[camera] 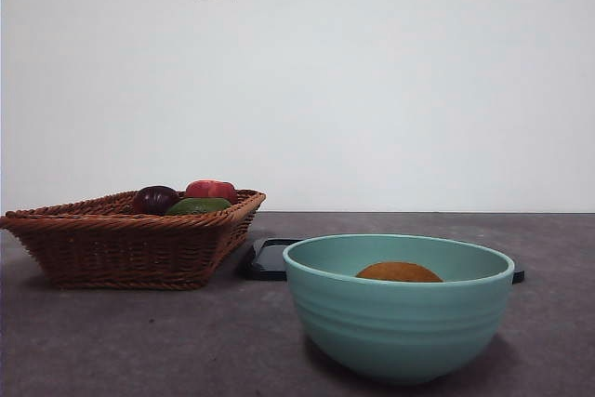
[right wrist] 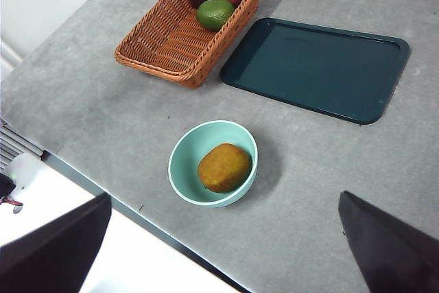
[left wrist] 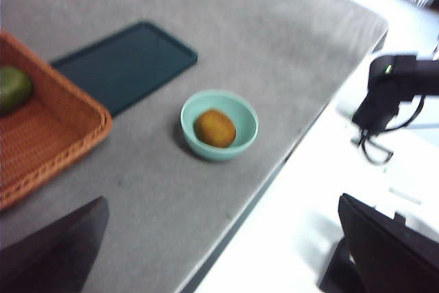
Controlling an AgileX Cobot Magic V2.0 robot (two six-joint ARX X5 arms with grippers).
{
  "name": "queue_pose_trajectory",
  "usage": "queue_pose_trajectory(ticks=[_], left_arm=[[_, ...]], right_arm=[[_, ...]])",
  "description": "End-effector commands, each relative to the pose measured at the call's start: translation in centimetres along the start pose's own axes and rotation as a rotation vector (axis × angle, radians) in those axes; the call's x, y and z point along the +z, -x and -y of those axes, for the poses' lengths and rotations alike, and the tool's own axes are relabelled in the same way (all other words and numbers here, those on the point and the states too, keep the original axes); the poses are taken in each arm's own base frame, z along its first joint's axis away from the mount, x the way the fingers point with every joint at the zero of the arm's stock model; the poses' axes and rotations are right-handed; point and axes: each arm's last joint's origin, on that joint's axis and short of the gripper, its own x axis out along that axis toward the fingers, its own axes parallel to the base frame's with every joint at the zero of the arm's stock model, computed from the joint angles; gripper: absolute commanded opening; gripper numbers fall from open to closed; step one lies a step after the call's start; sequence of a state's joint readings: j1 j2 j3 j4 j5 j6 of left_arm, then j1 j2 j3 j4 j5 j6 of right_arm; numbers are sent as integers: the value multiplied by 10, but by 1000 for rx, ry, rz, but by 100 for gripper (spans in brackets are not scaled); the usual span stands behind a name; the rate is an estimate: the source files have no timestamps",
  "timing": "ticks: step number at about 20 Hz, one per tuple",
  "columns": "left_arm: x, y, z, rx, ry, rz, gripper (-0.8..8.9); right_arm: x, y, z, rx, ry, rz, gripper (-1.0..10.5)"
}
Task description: Pick up the wifruite, put it on the bowl, pick up the plate, put it on desk
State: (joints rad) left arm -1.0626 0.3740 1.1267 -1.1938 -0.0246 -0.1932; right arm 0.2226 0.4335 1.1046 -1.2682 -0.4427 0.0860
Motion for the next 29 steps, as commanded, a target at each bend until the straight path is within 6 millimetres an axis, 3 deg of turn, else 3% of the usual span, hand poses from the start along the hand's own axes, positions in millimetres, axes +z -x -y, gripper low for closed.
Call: queue_pose_trajectory(ticks=[1, 7, 18, 23, 29], left_arm=[[2, 5, 0, -12, -1, 32, 613], [1, 5, 0, -12, -1, 33, 613], [2, 5, 0, -12, -2, 33, 613], [2, 5, 0, -12, -5, 33, 613], [1, 5, 0, -12, -5, 33, 613]], right_arm=[[3, 3, -1, -5, -34, 18, 642], [20, -20, 8, -21, -119, -85, 642], [63, -110, 37, -2, -243, -355, 642], [67, -161, 33, -50, -203, -470, 641], [56, -214, 16, -128, -99, -611, 641]])
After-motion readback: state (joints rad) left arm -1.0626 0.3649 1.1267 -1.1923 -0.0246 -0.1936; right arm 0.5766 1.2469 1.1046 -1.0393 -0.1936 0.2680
